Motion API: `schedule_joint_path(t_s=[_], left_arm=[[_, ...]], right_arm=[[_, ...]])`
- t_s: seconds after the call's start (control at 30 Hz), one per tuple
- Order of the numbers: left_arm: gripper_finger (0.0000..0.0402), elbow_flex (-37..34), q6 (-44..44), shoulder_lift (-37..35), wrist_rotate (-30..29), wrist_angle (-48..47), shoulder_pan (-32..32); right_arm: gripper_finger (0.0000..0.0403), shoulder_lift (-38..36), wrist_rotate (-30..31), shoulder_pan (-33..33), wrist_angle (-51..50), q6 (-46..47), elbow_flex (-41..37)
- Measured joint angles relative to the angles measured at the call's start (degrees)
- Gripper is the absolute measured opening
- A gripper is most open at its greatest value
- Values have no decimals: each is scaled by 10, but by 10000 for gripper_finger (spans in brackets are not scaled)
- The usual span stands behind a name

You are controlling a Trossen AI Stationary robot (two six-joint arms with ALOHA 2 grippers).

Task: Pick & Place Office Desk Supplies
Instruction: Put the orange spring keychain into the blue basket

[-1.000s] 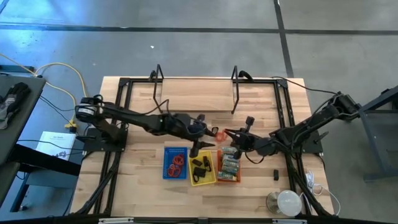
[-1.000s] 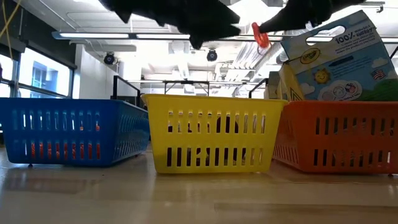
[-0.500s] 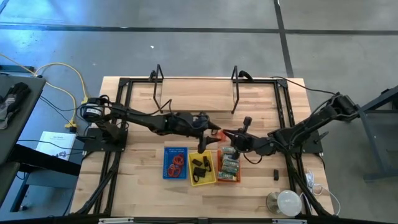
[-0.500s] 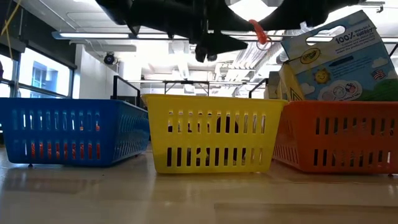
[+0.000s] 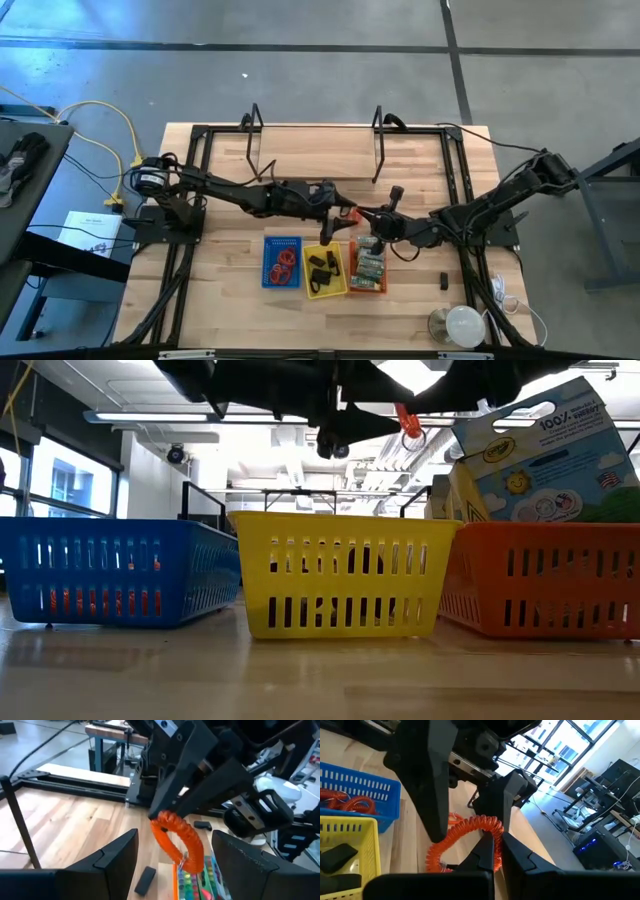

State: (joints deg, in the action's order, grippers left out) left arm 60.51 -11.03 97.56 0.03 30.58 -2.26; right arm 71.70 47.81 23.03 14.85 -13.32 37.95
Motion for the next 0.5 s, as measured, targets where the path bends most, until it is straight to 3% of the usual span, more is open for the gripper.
schedule_joint_path(t_s=[0.27, 0.5], left_arm=[[236, 0, 20, 0, -19, -2, 0], [162, 0, 20, 0, -25, -7, 0]], right_arm=[[4, 0, 0, 0, 5, -2, 0], [4, 0, 0, 0, 6, -2, 0]])
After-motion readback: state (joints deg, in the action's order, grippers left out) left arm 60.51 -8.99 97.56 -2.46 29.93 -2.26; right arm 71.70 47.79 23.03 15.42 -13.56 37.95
